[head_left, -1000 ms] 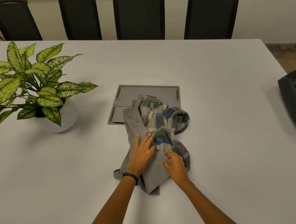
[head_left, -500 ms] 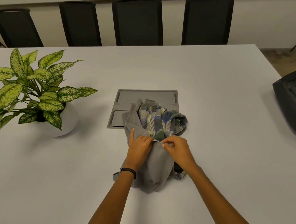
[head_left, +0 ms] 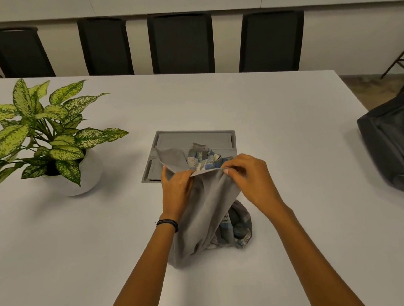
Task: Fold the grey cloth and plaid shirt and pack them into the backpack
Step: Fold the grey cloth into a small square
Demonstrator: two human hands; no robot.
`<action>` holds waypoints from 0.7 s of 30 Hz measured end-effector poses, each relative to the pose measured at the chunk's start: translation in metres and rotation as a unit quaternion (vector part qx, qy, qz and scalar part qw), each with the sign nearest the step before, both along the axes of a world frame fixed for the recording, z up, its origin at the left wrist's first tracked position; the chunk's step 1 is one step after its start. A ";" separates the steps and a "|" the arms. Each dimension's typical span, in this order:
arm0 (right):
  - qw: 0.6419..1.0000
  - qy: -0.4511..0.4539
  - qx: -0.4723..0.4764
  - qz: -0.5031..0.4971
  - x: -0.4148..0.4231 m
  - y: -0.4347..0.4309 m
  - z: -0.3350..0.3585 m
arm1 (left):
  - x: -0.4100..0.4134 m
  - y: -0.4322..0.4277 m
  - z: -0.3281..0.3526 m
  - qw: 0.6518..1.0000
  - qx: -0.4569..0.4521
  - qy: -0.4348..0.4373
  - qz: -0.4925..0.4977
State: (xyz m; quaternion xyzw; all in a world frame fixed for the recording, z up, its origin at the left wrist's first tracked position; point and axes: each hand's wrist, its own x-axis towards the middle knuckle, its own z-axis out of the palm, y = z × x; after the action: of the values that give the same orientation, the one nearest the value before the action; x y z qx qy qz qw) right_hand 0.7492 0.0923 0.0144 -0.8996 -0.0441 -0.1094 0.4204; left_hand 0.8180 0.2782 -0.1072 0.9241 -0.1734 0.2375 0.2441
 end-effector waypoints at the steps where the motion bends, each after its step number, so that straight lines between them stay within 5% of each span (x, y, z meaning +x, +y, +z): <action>1: 1.000 -0.016 0.010 -0.003 -0.001 -0.001 0.008 | 0.002 0.002 0.003 1.000 -0.010 0.008 0.007; 13: 0.983 -0.169 0.036 -0.066 -0.013 -0.030 0.084 | -0.012 0.017 0.004 0.986 -0.070 0.145 0.041; 21: 0.947 -0.258 0.085 -0.172 -0.026 -0.049 0.105 | -0.020 0.020 0.013 0.982 -0.099 0.123 0.100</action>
State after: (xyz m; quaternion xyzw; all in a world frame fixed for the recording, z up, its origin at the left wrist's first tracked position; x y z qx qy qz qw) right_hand 0.7228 0.0433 0.1196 -0.7956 0.0140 -0.4119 0.4440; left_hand 0.7979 0.2981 -0.0942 0.9304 -0.0242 0.1610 0.3284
